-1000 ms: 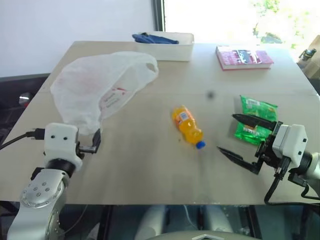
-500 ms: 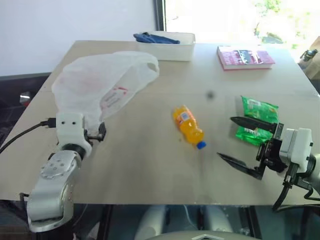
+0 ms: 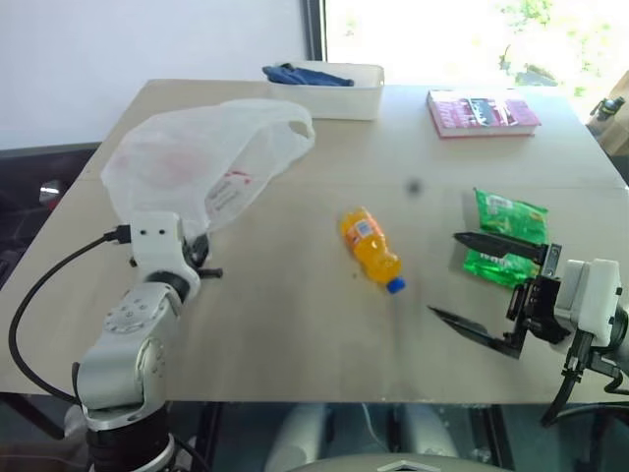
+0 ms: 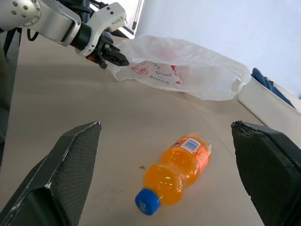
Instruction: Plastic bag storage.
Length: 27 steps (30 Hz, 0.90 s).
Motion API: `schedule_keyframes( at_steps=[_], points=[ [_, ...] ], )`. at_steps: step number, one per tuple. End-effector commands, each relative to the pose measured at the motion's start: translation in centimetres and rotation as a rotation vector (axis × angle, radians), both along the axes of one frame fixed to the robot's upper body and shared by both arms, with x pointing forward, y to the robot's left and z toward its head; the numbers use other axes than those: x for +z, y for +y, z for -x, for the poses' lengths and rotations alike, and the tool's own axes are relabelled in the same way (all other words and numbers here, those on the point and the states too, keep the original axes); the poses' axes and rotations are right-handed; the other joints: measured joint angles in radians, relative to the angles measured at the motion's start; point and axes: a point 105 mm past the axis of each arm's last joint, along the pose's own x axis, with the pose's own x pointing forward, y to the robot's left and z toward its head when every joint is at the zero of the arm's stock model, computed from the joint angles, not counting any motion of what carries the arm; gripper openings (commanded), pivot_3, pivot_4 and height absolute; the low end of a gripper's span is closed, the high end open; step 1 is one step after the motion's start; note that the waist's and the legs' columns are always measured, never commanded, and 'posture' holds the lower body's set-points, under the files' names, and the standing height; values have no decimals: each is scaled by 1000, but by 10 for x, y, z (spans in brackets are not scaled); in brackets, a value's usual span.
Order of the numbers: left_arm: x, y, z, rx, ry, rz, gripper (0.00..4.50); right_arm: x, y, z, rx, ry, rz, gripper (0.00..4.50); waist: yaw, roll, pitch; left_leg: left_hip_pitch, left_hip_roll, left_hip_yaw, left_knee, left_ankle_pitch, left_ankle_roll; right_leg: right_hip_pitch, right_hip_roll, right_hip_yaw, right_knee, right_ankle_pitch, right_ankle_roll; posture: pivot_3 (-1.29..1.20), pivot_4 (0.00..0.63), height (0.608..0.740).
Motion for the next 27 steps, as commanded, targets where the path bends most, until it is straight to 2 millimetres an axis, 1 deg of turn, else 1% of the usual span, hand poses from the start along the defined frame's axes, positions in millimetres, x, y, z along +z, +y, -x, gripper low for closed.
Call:
schedule_keyframes(
  at_steps=[1, 6, 10, 16, 17, 19, 21, 23, 24, 26, 27],
  points=[
    [16, -2, 3, -24, -60, 1, 33, 9, -3, 8, 16, -40, 9, 4500, 0, 0, 0, 0, 0, 0, 0, 0, 0, 0, 0, 0, 0, 0, 0, 0, 150, 740],
    [22, -4, 2, -76, -80, 12, 33, 6, -19, 12, -20, -9, 34, 4500, 2, 0, 0, 0, 0, 0, 0, 0, 0, 0, 0, 0, 0, 0, 0, 0, 150, 740],
    [27, -15, 2, -145, -96, 35, 33, 3, -29, 14, -44, 20, 40, 4500, 2, 0, 0, 0, 0, 0, 0, 0, 0, 0, 0, 0, 0, 0, 0, 0, 150, 740],
    [36, -32, 3, -271, -133, 99, 33, 0, -32, 15, -54, 33, 31, 4500, 1, 0, 0, 0, 0, 0, 0, 0, 0, 0, 0, 0, 0, 0, 0, 0, 150, 740],
    [39, -41, 5, -332, -143, 148, 33, -1, -32, 15, -56, 33, 28, 4500, 1, 0, 0, 0, 0, 0, 0, 0, 0, 0, 0, 0, 0, 0, 0, 0, 150, 740],
    [52, -65, 11, -507, -179, 273, 33, -6, -30, 12, -73, 46, 25, 4500, 1, 0, 0, 0, 0, 0, 0, 0, 0, 0, 0, 0, 0, 0, 0, 0, 150, 740],
    [61, -79, 18, -636, -183, 368, 33, -13, -27, 6, -105, 64, 58, 4500, 1, 0, 0, 0, 0, 0, 1, 0, 0, 0, 0, 0, 0, 0, 0, 0, 150, 740],
    [68, -88, 26, -749, -163, 477, 33, -24, -22, -4, -154, 84, 120, 4500, -2, 0, 0, 0, 0, 0, 1, 0, 0, 0, 0, 0, 0, 0, 0, 0, 150, 740],
    [72, -89, 30, -790, -156, 503, 33, -29, -20, -9, -176, 101, 151, 4500, -6, 0, 0, 0, 0, 0, 1, 0, 0, 0, 0, 0, 1, 0, 0, 0, 150, 740],
    [78, -89, 38, -847, -137, 554, 33, -36, -3, -16, -147, 147, 152, 4500, -25, -1, 0, 1, 1, 0, 1, 0, -1, 0, 1, 0, 1, 0, 0, 0, 150, 740],
    [80, -88, 41, -854, -127, 553, 33, -40, 4, -20, -133, 181, 166, 4500, -27, 0, 0, 1, 2, 0, 1, 1, -1, 0, 1, 1, 2, 0, 0, 0, 150, 740]
  ],
)
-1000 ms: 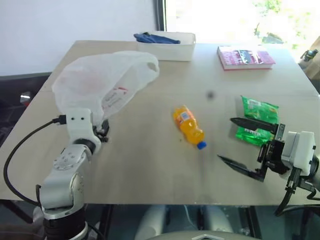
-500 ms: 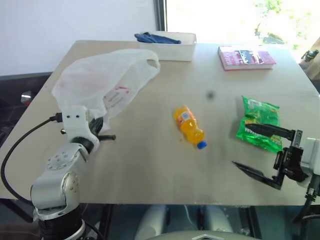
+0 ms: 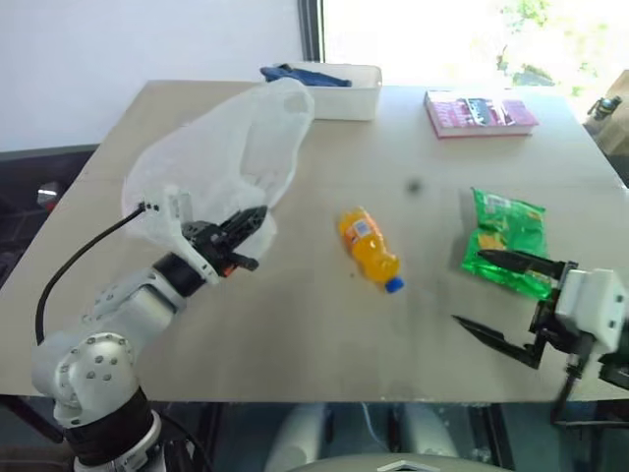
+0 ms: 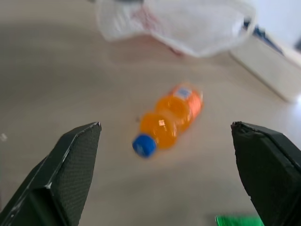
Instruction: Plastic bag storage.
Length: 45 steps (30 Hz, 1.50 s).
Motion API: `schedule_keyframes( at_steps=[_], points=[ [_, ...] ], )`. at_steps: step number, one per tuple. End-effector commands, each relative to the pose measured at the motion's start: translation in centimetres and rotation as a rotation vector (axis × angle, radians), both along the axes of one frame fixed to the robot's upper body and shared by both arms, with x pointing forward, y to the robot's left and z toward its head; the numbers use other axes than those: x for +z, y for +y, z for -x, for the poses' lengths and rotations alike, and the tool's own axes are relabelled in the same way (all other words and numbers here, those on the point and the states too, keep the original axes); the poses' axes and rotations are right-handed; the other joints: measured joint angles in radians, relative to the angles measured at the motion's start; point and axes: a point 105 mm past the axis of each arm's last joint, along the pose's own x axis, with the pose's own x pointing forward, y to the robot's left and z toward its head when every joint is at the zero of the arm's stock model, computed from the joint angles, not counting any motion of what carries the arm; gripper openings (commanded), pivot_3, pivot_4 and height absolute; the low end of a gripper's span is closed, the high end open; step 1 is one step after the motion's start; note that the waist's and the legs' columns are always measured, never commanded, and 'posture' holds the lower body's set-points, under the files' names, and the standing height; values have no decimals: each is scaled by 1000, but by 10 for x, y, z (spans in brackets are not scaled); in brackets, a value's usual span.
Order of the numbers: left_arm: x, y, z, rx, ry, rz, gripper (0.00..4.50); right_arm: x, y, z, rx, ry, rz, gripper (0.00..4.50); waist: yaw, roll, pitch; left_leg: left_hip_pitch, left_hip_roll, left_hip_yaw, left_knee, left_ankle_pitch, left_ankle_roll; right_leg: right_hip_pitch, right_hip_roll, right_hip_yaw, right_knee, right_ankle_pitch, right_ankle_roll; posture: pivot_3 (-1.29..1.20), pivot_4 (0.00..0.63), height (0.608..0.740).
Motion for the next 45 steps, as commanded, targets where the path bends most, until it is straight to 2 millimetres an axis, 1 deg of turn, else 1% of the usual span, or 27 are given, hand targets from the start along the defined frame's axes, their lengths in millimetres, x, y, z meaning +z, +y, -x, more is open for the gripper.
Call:
schedule_keyframes(
  at_steps=[1, 4, 5, 8, 10, 12, 14, 15, 16, 17, 18, 19, 21, 23, 25, 27, 29, 30, 33, 35, 38, 39, 42, 43, 45],
  points=[
    [15, 1, 15, -69, -10, 44, 33, -11, 23, -11, 6, 61, 48, 4500, -6, 1, 0, 0, 0, 0, 0, 0, 0, 0, 0, 0, 0, 0, 0, 0, 150, 740],
    [11, 6, 31, -112, 38, -9, 33, -24, 40, -46, -62, 133, 93, 4500, -17, 1, 0, 1, 0, 0, -1, 0, -1, 0, 0, 1, 0, 0, -1, 0, 150, 740],
    [9, 7, 34, -108, 50, -31, 33, -27, 43, -54, -83, 144, 110, 4500, -18, 1, 0, 1, 0, 0, -1, 1, -1, -1, 0, 2, 0, 1, -1, 0, 150, 740],
    [0, 19, 44, -81, 97, -95, 33, -34, 58, -81, -151, 249, 110, 4500, -13, 2, 1, 0, -1, -1, -1, 1, -1, -2, 0, 1, -1, 1, -2, 0, 150, 740],
    [-5, 24, 48, -61, 112, -127, 33, -36, 66, -92, -184, 295, 108, 4500, -13, 2, 1, -1, 0, -1, -2, 1, -1, -4, 0, 1, -1, 1, -2, 0, 150, 740],
    [-4, 29, 48, -26, 103, -131, 33, -40, 83, -99, -183, 347, 112, 4500, -5, 2, 1, -3, -1, -1, -2, 1, -1, -7, 0, 1, -1, 1, -2, 0, 150, 740],
    [-2, 29, 48, -9, 84, -131, 33, -46, 94, -105, -206, 375, 131, 4500, -1, 2, 1, -5, -1, -1, -3, 1, -1, -10, 0, 2, -1, 1, -2, 0, 150, 740],
    [-1, 28, 48, -6, 77, -130, 33, -49, 97, -108, -223, 380, 142, 4500, -1, 2, 1, -6, -1, -1, -3, 1, -2, -11, 0, 1, 0, 1, -2, 0, 150, 740],
    [0, 26, 49, -8, 71, -134, 33, -52, 98, -110, -235, 394, 155, 4500, -1, 2, 1, -6, -1, -1, -2, 1, -2, -11, 0, 1, 0, 1, -2, 0, 150, 740],
    [0, 24, 51, -11, 66, -134, 0, -56, 99, -111, -238, 411, 165, 4102, -1, 2, 1, -7, -1, -1, -2, 1, -2, -11, 0, 1, -1, 1, -2, 0, 150, 740],
    [1, 22, 53, -15, 61, -132, 0, -58, 98, -111, -242, 423, 172, 3981, -1, 2, 1, -8, -1, -1, -2, 1, -2, -12, -1, 1, -1, 1, -2, 0, 150, 740],
    [1, 20, 54, -17, 58, -132, 0, -60, 97, -112, -244, 429, 179, 3642, -3, 2, 1, -9, -1, -1, -2, 1, -2, -13, -1, 2, -1, 1, -2, 0, 150, 740],
    [3, 15, 58, -34, 50, -119, 0, -60, 94, -113, -245, 418, 194, 2771, -4, 2, 1, -11, -2, -1, -2, 1, -2, -15, -1, 1, 0, 1, -2, 0, 150, 740],
    [7, 9, 62, -74, 41, -98, 0, -50, 94, -115, -221, 366, 179, 2752, -2, 3, 1, -11, -1, -1, -2, 1, -2, -15, -1, 1, 0, 1, -2, 0, 150, 740],
    [10, 1, 68, -133, 46, -81, 0, -31, 101, -117, -165, 279, 139, 2752, -1, 3, 1, -11, -1, -1, -2, 1, -2, -15, -1, 0, 1, 1, -2, 0, 150, 740],
    [9, -4, 74, -182, 57, -84, 0, -11, 112, -114, -80, 192, 100, 2752, -4, 4, 1, -11, -2, -1, -1, 2, -2, -15, -1, 1, 1, 1, -2, 0, 150, 740],
    [8, -7, 77, -210, 69, -88, 0, 0, 118, -112, -29, 158, 97, 2752, -16, 5, 2, -12, -1, 1, -2, 1, -2, -18, 0, 1, 2, 1, -2, 0, 150, 740],
    [8, -7, 78, -212, 72, -89, 0, 3, 121, -110, 9, 118, 126, 2752, -21, 5, 2, -12, -1, 1, -2, 2, -2, -19, 0, 1, 2, 1, -2, 0, 150, 740],
    [8, -7, 77, -228, 63, -121, 0, 3, 125, -97, 155, 57, 270, 2752, -28, 7, 4, -13, -1, 2, -3, 2, -2, -19, 0, 1, 2, 1, -2, 0, 150, 740],
    [4, -10, 79, -260, 67, -154, 0, 3, 126, -94, 224, 17, 342, 2752, -27, 7, 3, -13, -1, 2, -3, 1, -2, -19, 0, 0, 1, 1, -2, 0, 150, 740],
    [-6, -13, 80, -288, 72, -228, 0, 6, 134, -92, 306, -21, 377, 2752, -30, 8, 4, -13, -1, 2, -3, 1, -2, -19, 1, 0, 1, 1, -2, 0, 150, 740],
    [-6, -13, 80, -294, 71, -223, 0, 6, 137, -93, 326, -36, 389, 2752, -31, 8, 4, -13, 0, 2, -3, 1, -2, -19, 1, 0, 1, 1, -2, 0, 150, 740],
    [-6, -18, 86, -339, 67, -217, 0, -9, 151, -108, 362, -115, 480, 2752, -30, 8, 4, -13, 0, 3, -3, 2, -2, -20, 1, 1, 2, 1, -2, 0, 150, 740],
    [-7, -19, 87, -350, 69, -213, 0, -12, 155, -113, 364, -133, 491, 2752, -29, 8, 4, -13, 0, 2, -3, 2, -2, -20, 1, 0, 2, 1, -3, 0, 150, 740],
    [-12, -21, 93, -365, 82, -239, 0, -11, 174, -121, 377, -142, 459, 2752, -32, 8, 4, -13, 0, 2, -3, 2, -2, -19, 1, 1, 2, 1, -3, 0, 150, 740]
  ],
)
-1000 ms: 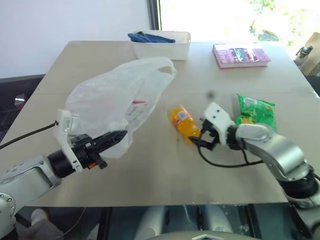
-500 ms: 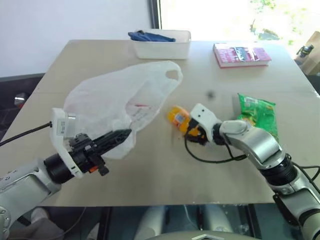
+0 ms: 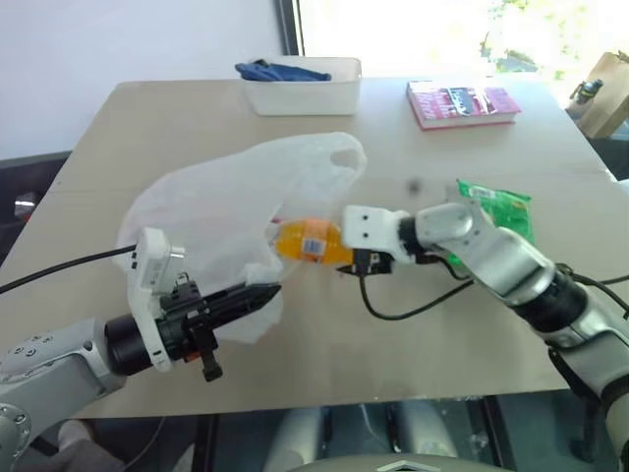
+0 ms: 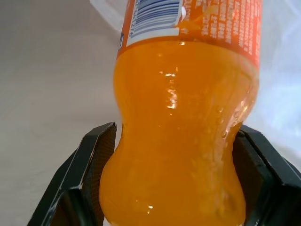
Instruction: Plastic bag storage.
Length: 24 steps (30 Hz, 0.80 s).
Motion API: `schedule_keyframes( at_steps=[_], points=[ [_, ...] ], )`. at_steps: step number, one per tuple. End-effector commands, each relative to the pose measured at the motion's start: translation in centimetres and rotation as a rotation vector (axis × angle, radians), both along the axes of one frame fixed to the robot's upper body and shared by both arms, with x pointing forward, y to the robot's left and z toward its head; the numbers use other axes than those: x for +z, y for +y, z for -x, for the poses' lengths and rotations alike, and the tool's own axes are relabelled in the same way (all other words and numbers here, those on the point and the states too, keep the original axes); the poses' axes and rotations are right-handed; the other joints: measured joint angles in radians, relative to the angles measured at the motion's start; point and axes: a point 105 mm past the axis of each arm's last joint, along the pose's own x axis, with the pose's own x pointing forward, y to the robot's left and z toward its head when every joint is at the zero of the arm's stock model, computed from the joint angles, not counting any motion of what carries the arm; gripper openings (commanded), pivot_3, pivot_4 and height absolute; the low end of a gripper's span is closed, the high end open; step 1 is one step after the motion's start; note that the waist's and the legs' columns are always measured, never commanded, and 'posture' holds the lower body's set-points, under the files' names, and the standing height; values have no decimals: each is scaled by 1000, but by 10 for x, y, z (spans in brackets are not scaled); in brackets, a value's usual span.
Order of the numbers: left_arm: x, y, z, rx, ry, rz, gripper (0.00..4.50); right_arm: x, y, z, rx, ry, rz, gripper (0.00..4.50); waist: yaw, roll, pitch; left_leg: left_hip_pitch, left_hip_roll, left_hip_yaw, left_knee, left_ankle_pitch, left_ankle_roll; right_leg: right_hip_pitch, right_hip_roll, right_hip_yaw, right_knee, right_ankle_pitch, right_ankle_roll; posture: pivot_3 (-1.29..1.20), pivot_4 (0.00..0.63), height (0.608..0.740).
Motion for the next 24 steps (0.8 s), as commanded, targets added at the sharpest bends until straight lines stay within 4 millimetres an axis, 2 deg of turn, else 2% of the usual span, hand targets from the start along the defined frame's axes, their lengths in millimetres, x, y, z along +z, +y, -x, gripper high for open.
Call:
schedule_keyframes(
  at_steps=[1, 5, 7, 8, 10, 11, 12, 20, 22, 24],
  points=[
    [0, -8, 11, -56, -27, -32, 0, 15, 30, -9, 78, -97, -49, 2752, -1, 0, 0, 0, 0, 0, 0, 0, 0, 0, 0, 0, 0, 0, 0, 0, 150, 740],
    [-3, -9, 15, -62, -31, -41, 0, 13, 83, 3, 224, -99, -118, 2752, -9, 1, 1, 0, 0, 0, -1, 0, 0, -1, 1, 0, 0, 0, 0, 0, 150, 740],
    [-4, -11, 16, -64, -33, -44, 0, 9, 96, 9, 281, -66, -112, 2752, -15, 1, 1, -1, 1, -1, -2, 1, -1, -1, 1, -1, -1, 0, 0, 0, 150, 740],
    [-4, -11, 16, -60, -36, -43, 0, 13, 102, 3, 251, -72, -150, 2752, -18, 1, 1, -1, 1, -1, -2, 1, -1, -1, 1, -1, -1, 0, 0, 0, 150, 740],
    [-5, -10, 15, -42, -42, -44, 0, 21, 103, -5, 237, -120, -185, 3786, -17, 1, 1, -1, 0, -1, -1, 1, -1, -1, 1, -2, -1, 0, 0, 0, 150, 740],
    [-5, -9, 15, -31, -43, -42, 0, 28, 102, -10, 213, -142, -219, 4110, -15, 1, 1, -1, 0, -2, -1, 1, -1, 0, 0, -2, -1, 0, 0, 0, 150, 740],
    [-6, -7, 14, -18, -44, -37, 0, 34, 98, -15, 195, -166, -233, 4432, -12, 1, 1, -1, -1, -2, 0, 1, -1, 0, 0, -3, -1, 0, 0, 0, 150, 740],
    [-8, -8, 8, 3, -59, -21, 0, 53, 35, -29, 109, -192, -218, 4432, -1, 1, 1, -1, -1, -4, 0, 1, -2, 0, 0, -4, 1, 1, -1, 0, 150, 740],
    [-8, -8, 7, 0, -60, -15, 0, 60, 13, -29, 48, -175, -232, 4432, -3, 1, 1, -1, 0, -4, 0, 1, -2, 0, 0, -3, 1, 1, -1, 0, 150, 740],
    [-8, -8, 5, -2, -63, -10, 0, 66, -18, -27, -47, -172, -251, 4432, 3, 1, 1, -1, 0, -4, 0, 1, -2, 0, 0, -3, 1, 1, -1, 0, 150, 740]
  ],
)
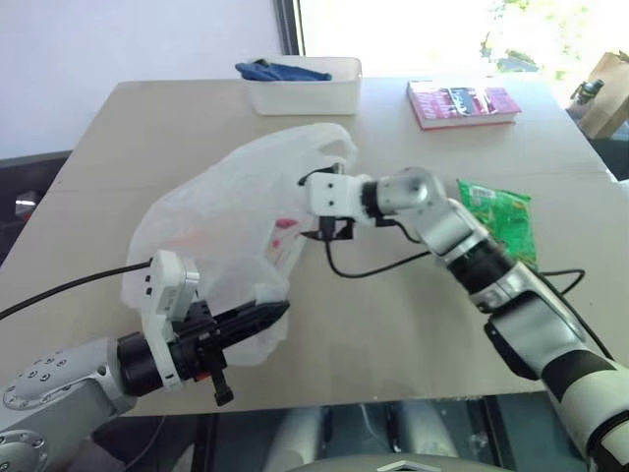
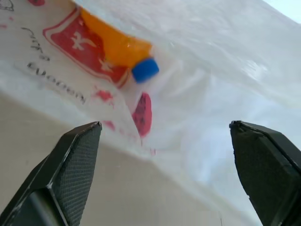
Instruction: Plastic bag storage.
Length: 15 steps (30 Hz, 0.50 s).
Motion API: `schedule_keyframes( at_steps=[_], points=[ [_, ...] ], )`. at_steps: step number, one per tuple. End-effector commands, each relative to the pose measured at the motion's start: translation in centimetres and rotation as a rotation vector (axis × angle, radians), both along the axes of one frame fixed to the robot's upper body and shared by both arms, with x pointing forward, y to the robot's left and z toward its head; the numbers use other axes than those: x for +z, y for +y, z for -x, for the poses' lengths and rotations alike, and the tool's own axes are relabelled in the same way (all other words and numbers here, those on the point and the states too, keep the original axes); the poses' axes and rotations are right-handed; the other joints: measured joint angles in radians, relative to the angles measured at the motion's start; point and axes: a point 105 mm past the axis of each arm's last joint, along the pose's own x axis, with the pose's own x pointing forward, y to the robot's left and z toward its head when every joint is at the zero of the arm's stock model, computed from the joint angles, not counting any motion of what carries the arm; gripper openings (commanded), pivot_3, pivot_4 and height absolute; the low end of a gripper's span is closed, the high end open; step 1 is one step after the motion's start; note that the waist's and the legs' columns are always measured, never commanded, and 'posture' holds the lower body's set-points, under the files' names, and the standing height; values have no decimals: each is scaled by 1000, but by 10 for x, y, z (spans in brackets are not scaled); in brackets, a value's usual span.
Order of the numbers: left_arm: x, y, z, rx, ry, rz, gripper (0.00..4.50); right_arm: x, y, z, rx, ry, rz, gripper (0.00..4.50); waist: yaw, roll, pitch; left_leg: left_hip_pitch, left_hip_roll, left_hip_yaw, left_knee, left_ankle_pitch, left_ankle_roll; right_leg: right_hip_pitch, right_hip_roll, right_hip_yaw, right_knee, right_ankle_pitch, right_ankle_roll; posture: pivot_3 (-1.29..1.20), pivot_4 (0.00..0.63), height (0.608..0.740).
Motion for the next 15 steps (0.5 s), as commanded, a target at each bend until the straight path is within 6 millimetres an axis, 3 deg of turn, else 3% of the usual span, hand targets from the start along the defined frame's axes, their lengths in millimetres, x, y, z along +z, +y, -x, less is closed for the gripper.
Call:
schedule_keyframes(
  at_steps=[1, 4, 6, 15],
  points=[
    [5, 0, -2, -2, -30, 15, 0, 26, -40, 9, -109, -25, -68, 4432, 8, 0, 0, -1, 0, 0, 0, 0, 0, 0, 0, 0, 0, 0, 0, 0, 150, 740],
    [4, 2, -7, 2, -32, 19, 0, 13, -98, 15, -300, -126, 34, 4432, 17, 0, 0, -2, -1, -2, 1, 0, 0, 0, -1, 0, -1, 0, 0, 0, 150, 740],
    [2, 4, -11, 15, -35, 11, 0, -2, -125, 24, -372, -182, 143, 4432, 25, 1, 0, -3, -1, -2, 1, 0, 0, 0, -1, 1, -2, 0, 0, 0, 150, 740],
    [-6, 13, -28, 31, -53, -30, 0, -26, -176, 70, -633, -217, 170, 4432, 11, 2, 0, -1, 1, 3, 1, 0, 0, 1, 1, 5, 2, 0, 0, 0, 150, 740]
  ],
)
